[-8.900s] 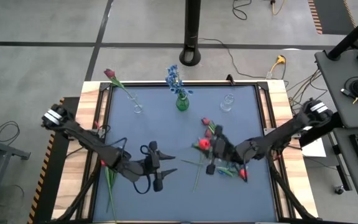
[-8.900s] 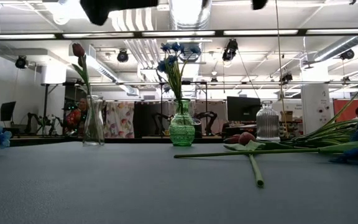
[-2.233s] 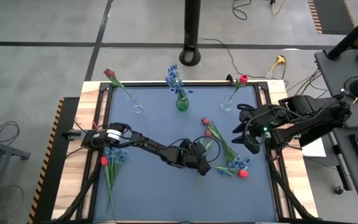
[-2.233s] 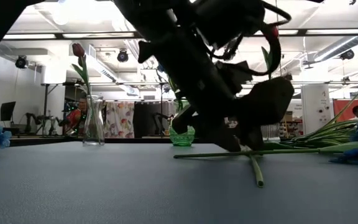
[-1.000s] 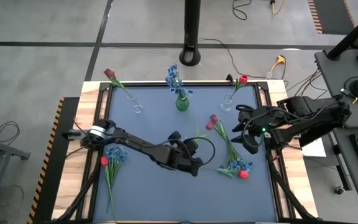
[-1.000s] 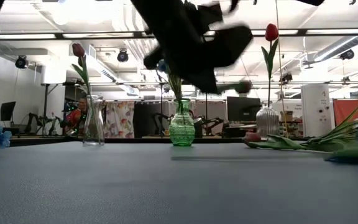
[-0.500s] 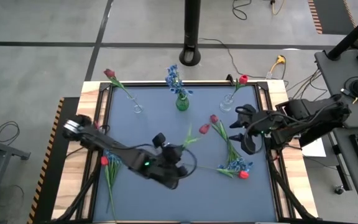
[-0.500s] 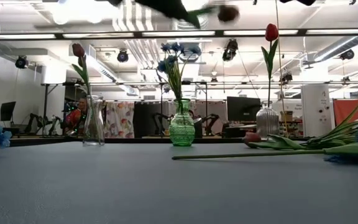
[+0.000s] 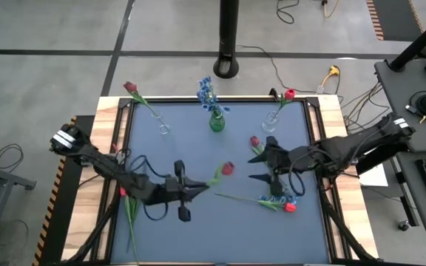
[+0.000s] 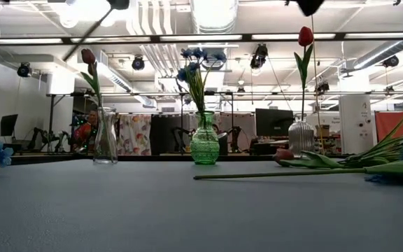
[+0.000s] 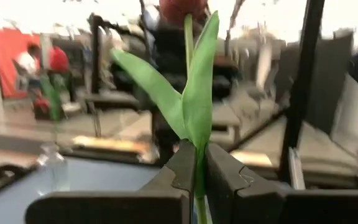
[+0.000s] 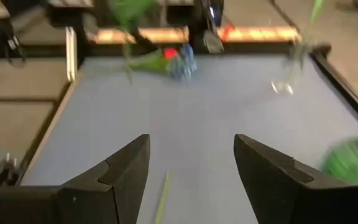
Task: Sort flowers into vase by color
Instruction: Put the left red flower into the left transparent vase
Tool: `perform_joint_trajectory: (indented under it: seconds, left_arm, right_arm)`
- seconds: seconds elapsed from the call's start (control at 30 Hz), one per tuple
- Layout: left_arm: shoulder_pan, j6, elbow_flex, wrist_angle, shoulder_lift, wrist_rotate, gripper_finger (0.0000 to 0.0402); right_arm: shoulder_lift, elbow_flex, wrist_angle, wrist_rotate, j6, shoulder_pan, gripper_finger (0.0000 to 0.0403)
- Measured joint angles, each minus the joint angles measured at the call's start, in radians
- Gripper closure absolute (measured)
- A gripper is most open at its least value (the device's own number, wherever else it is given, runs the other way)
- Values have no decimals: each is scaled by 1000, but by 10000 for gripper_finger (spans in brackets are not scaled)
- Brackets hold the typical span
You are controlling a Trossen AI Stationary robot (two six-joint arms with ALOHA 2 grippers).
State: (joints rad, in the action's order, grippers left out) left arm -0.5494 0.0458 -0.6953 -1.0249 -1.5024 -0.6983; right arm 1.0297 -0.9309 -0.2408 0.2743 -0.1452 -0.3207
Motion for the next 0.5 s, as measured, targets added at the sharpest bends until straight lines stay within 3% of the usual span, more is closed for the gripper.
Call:
perform_joint_trajectory:
  seconds: [0.1,0.23,0.33,0.5]
  left_arm:
    - [6,81,72,-157,0,0,398]
    - [19,252,115,-313,41,-61,398]
    - [50,401,144,-333,112,-137,398]
    - [176,525,193,-334,247,-147,398]
  right_arm:
    - [56,30,142,1,54,0,179]
    - [129,21,193,1,88,0,179]
    - [171,-6,196,0,94,0,179]
    - [221,-38,193,-6,108,-2,179]
